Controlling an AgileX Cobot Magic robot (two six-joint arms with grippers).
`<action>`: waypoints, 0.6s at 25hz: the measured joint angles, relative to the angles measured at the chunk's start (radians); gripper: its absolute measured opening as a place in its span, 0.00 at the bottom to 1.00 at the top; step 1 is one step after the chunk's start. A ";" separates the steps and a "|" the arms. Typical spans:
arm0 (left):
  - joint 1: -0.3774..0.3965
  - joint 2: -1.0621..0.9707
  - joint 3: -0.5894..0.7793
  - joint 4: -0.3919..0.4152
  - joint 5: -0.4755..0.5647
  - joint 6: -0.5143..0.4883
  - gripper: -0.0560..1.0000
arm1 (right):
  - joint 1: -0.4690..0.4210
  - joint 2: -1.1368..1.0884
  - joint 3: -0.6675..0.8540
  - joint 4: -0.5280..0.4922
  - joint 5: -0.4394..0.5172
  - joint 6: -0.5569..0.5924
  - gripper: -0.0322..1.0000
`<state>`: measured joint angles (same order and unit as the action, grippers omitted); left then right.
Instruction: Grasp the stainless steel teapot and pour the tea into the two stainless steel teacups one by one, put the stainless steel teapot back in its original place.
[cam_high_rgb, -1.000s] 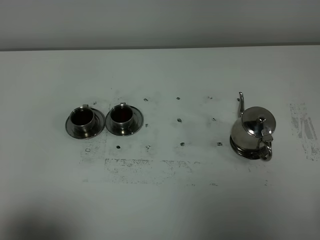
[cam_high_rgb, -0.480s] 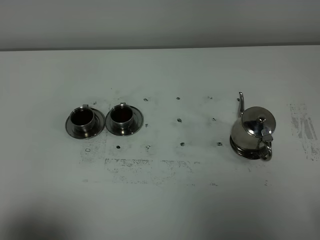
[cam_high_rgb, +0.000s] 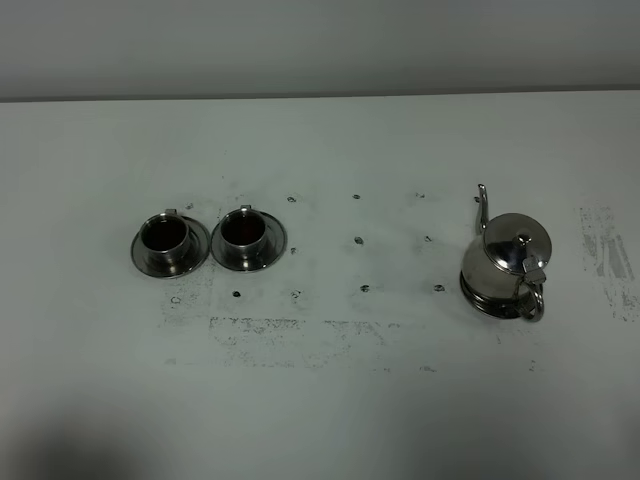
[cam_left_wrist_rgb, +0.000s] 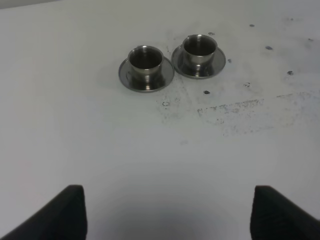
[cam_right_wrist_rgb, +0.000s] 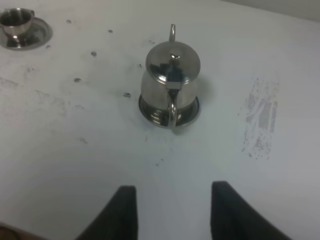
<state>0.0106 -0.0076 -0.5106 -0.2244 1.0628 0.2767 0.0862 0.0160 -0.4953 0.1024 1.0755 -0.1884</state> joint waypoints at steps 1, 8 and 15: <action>0.000 0.000 0.000 0.000 0.000 0.001 0.67 | 0.000 0.000 0.000 0.000 0.000 0.000 0.35; 0.000 0.000 0.000 0.000 0.000 0.001 0.67 | 0.000 0.000 0.000 0.000 0.000 0.000 0.32; 0.000 0.000 0.000 0.000 0.000 0.002 0.67 | 0.001 0.000 0.000 0.000 0.000 0.000 0.28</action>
<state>0.0106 -0.0076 -0.5106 -0.2244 1.0628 0.2786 0.0869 0.0160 -0.4953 0.1024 1.0755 -0.1884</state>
